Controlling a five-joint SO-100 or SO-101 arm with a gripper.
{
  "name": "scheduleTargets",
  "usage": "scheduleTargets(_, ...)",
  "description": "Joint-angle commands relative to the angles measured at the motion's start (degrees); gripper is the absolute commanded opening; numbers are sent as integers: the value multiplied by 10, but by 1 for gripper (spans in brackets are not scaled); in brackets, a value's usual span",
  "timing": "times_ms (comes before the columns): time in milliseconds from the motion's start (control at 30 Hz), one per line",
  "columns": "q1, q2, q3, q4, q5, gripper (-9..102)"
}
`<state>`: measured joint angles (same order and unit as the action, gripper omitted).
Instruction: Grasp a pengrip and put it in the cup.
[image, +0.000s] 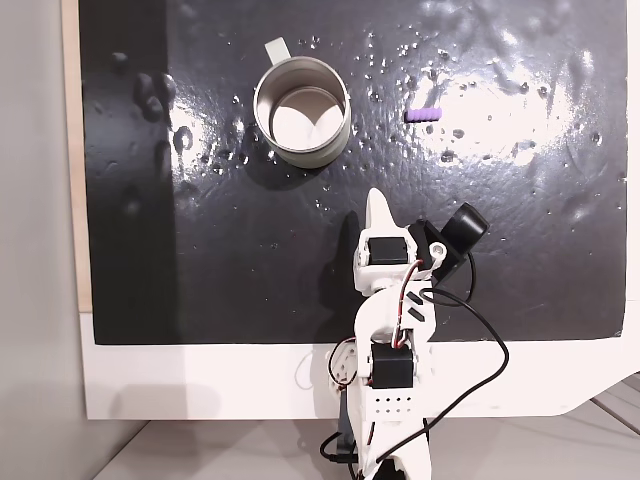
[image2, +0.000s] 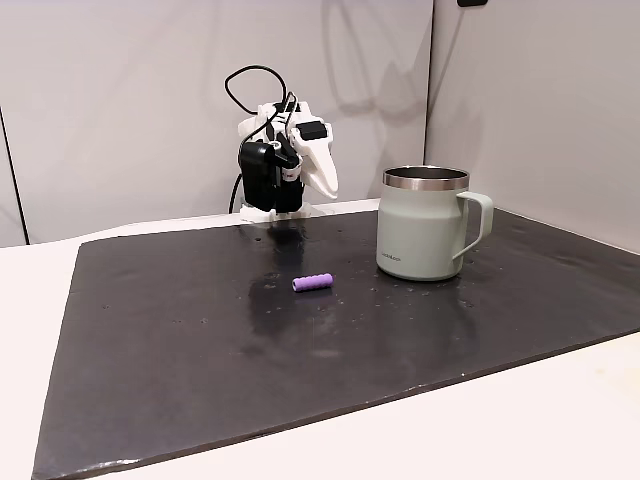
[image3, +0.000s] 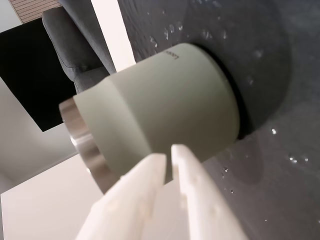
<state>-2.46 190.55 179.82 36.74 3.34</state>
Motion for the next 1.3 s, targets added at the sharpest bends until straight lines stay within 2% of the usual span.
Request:
scheduleTargets(0, -5, 7, 29, -6, -11, 0)
scheduleTargets(500, -7, 7, 29, -7, -17, 0)
scheduleTargets(567, -13, 7, 7, 13, -25, 0)
scheduleTargets(700, -31, -20, -91, 74, -64, 0)
scheduleTargets(900, -18, -187, -276, 112, -149, 0)
scheduleTargets(1000, 4, -271, -374, 122, -149, 0)
scheduleTargets(1167, 21, -428, -570, 196, -137, 0)
scheduleTargets(1267, 25, -490, -633, 215, -135, 1)
